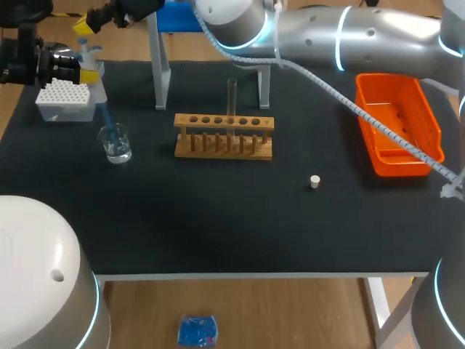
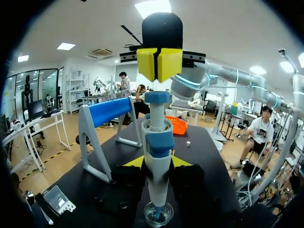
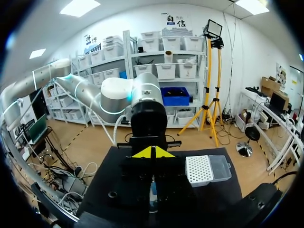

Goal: Invert the test tube, pick up the pipette, mount the tip to pipette, aspirate from beaker and dispense into the tube, eject the tip, return the pipette, and cap with the stopper.

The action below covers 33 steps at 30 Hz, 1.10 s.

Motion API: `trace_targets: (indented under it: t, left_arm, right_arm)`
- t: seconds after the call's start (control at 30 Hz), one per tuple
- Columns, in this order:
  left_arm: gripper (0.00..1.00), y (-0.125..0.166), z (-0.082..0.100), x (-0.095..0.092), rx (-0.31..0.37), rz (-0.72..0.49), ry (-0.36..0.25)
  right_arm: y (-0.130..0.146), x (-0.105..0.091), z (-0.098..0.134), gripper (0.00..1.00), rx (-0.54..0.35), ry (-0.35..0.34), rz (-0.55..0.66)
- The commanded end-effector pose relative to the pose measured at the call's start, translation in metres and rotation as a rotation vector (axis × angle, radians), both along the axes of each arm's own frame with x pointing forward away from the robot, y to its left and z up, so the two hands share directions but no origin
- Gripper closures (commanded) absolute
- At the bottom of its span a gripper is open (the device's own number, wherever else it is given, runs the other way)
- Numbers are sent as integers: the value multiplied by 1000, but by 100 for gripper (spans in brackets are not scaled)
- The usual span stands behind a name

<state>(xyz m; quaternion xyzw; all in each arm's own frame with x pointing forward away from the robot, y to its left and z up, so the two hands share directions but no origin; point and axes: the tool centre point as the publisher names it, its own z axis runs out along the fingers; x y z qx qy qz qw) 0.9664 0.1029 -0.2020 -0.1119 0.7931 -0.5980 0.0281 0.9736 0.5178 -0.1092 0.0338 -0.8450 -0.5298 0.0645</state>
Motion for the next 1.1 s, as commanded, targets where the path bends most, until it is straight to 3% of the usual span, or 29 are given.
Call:
trace_targets:
  t: [0.03, 0.07, 0.23, 0.4, 0.73, 1.1]
  left_arm:
    - [100, 1, 1, 0, 1, -2, 1]
    - [100, 1, 1, 0, 1, -2, 1]
    - [100, 1, 1, 0, 1, -2, 1]
    - [100, 1, 1, 0, 1, -2, 1]
    - [100, 1, 1, 0, 1, -2, 1]
    - [100, 1, 1, 0, 1, -2, 1]
  right_arm:
    - [-13, -6, 16, 15, -14, -13, -7]
    - [-15, -6, 19, 0, -17, -20, -10]
    - [-35, -9, 36, 0, -30, -49, -14]
    - [-73, -14, 59, 0, -53, -88, -8]
    - [-196, -36, 103, 0, -82, -157, -23]
    - [-326, -61, 106, 0, -124, -192, -66]
